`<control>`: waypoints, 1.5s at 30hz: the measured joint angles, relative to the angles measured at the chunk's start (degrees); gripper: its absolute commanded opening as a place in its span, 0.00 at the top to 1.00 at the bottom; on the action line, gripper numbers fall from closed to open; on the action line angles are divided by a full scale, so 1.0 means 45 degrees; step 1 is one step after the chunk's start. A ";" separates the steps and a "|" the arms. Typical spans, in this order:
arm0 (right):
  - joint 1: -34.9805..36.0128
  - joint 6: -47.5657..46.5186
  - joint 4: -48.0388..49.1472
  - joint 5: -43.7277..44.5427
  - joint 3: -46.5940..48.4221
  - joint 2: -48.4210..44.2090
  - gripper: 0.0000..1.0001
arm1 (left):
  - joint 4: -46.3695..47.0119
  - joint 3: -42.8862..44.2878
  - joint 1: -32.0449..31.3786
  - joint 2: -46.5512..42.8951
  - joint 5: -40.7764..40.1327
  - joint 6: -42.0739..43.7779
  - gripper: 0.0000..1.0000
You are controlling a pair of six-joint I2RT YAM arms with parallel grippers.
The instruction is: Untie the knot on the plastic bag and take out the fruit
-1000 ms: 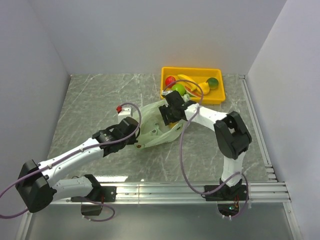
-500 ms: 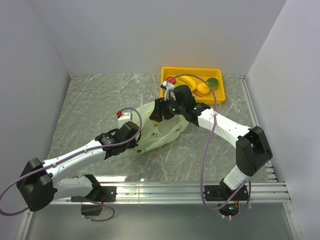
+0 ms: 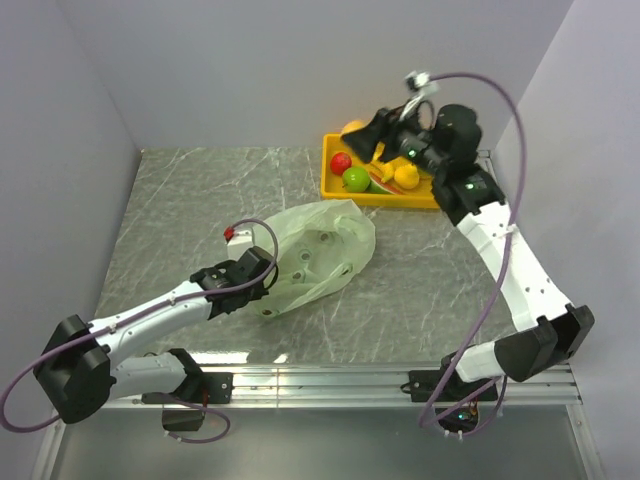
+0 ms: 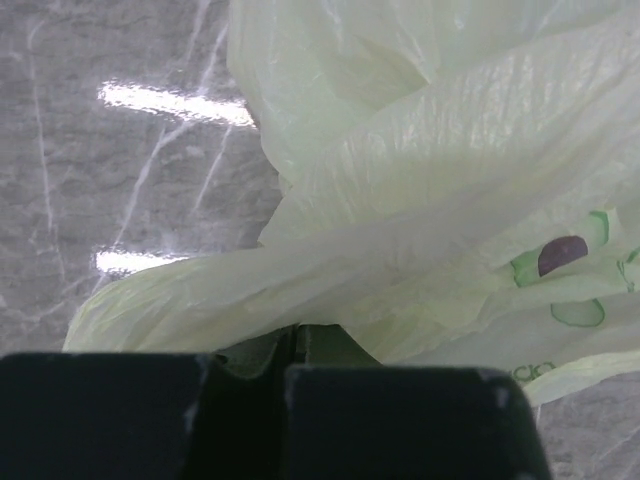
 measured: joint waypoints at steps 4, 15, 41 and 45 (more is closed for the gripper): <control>-0.1268 -0.0034 -0.0092 0.1894 0.0758 0.0180 1.00 | -0.0257 -0.0233 0.0583 -0.0500 0.0005 -0.0126 1.00; -0.2953 0.0369 -0.1496 0.5523 0.0597 0.5484 0.96 | -0.0869 0.0039 0.4279 -0.1933 -0.0010 0.0845 0.99; -0.3123 0.0840 -0.2686 0.7553 0.0476 0.4624 0.17 | 0.0554 0.1341 1.1191 -0.1268 0.1583 0.3079 0.91; -0.3123 0.0962 -0.2220 0.7378 -0.1209 0.0753 0.17 | 0.0593 0.1501 1.1293 -0.1700 0.1253 0.3109 0.77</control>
